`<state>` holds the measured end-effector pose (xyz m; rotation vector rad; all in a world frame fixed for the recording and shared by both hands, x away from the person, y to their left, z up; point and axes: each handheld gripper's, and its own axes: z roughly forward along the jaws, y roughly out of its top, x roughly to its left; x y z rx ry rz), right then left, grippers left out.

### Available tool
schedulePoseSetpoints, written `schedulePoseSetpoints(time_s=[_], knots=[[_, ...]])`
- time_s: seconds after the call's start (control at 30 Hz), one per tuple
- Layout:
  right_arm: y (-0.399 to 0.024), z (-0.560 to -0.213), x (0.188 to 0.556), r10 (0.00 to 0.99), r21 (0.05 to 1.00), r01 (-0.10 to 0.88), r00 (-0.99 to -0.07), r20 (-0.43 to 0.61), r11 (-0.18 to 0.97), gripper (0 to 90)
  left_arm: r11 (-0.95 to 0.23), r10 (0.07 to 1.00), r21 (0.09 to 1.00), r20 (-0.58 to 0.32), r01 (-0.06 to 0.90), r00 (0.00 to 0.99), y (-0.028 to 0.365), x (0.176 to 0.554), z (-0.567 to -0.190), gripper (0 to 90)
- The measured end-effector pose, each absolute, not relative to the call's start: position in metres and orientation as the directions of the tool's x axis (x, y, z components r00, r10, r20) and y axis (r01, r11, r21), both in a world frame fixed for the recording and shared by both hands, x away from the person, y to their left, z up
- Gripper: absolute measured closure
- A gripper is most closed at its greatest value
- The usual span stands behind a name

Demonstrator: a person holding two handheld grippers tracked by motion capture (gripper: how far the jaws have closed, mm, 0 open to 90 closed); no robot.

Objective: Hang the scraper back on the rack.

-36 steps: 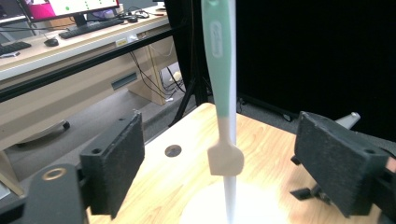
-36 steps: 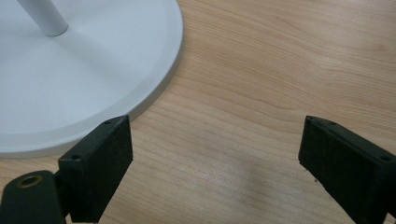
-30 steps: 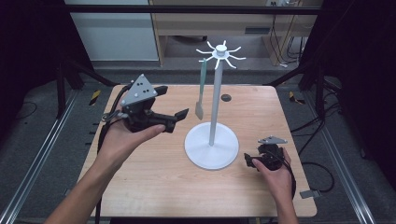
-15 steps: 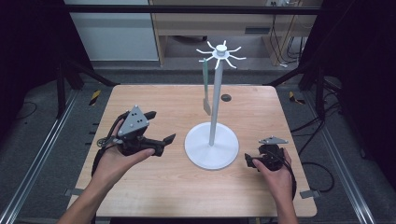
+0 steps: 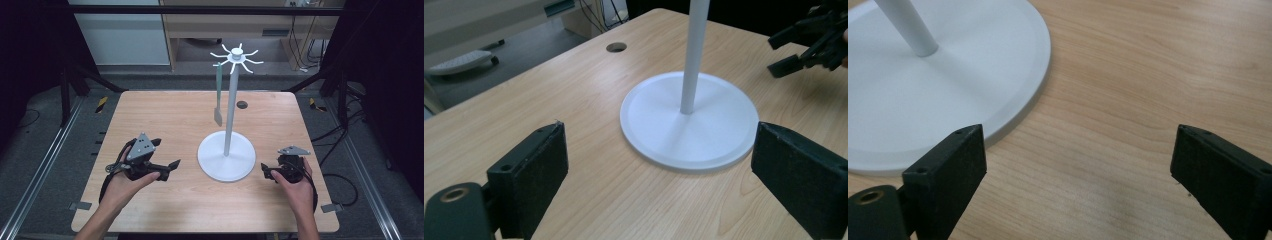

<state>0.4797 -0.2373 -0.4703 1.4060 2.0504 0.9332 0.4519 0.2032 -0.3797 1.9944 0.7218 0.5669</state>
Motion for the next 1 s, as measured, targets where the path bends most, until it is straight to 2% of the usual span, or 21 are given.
schedulePoseSetpoints(time_s=[0.2, 0.53, 0.8, 1.0], knots=[[-0.233, -0.47, 0.479, 0.929, 0.758, 0.601, -0.371, -0.018, 0.255, 6.4, -0.426, 0.725, 0.855, 0.128, 0.295, 0.677, 0.221, 0.459, -0.401, 7.4], [-0.234, -0.47, 0.479, 0.927, 0.756, 0.604, -0.374, -0.011, 0.253, 6.0, -0.394, 0.793, 0.837, 0.101, 0.38, 0.601, 0.256, 0.471, -0.436, 6.7], [-0.233, -0.471, 0.479, 0.925, 0.753, 0.603, -0.38, -0.021, 0.265, 5.7, -0.377, 0.818, 0.825, 0.083, 0.422, 0.569, 0.272, 0.476, -0.45, 6.6], [-0.233, -0.472, 0.479, 0.923, 0.752, 0.6, -0.384, -0.029, 0.274, 5.2, -0.395, 0.828, 0.818, 0.12, 0.418, 0.547, 0.279, 0.478, -0.454, 5.9]])
